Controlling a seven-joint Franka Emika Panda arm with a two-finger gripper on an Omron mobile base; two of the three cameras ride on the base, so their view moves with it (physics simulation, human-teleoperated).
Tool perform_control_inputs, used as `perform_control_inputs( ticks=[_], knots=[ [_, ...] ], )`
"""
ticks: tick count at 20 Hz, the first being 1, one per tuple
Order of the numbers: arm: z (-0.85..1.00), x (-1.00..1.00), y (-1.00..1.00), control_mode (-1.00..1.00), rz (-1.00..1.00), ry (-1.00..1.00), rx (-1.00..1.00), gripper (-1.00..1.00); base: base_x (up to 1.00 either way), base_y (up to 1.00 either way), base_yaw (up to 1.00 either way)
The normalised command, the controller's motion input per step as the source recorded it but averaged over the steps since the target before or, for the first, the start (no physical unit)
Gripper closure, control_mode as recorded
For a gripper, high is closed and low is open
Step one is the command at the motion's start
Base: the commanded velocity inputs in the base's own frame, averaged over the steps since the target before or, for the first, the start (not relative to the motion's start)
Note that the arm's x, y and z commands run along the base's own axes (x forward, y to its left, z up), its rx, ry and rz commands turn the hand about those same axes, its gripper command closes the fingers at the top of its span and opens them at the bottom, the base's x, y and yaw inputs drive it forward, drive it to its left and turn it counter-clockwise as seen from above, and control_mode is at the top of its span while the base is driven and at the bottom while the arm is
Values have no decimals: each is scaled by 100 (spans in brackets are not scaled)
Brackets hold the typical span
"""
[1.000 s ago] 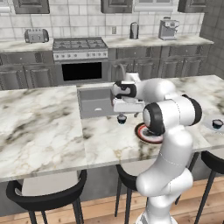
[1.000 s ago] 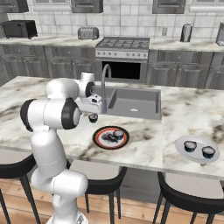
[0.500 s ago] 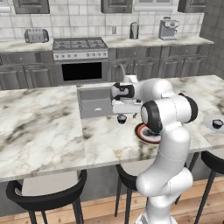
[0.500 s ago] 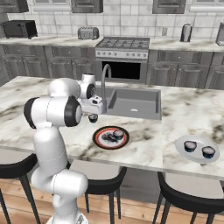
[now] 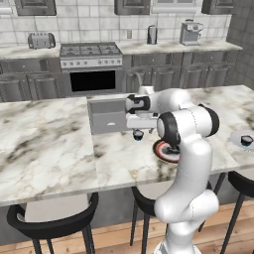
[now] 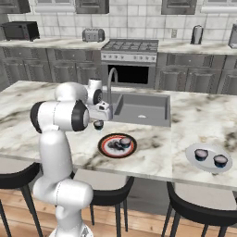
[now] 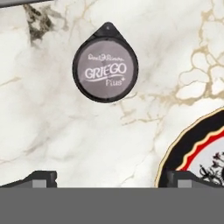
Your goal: Place two yogurt containers on each plate.
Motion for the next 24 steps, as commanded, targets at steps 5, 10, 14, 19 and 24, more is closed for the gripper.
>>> perform_control_inputs(
  ticks=[5,10,14,19,24],
  knots=[
    [-10,21,0,-100,0,0,0,-100,0,0,0],
    [-13,20,0,-100,0,0,0,-100,0,0,0],
    [-15,18,0,-100,0,0,0,-100,0,0,0],
    [-17,18,0,-100,0,0,0,-100,0,0,0],
    [-12,19,0,-100,0,0,0,-100,0,0,0]
  ],
)
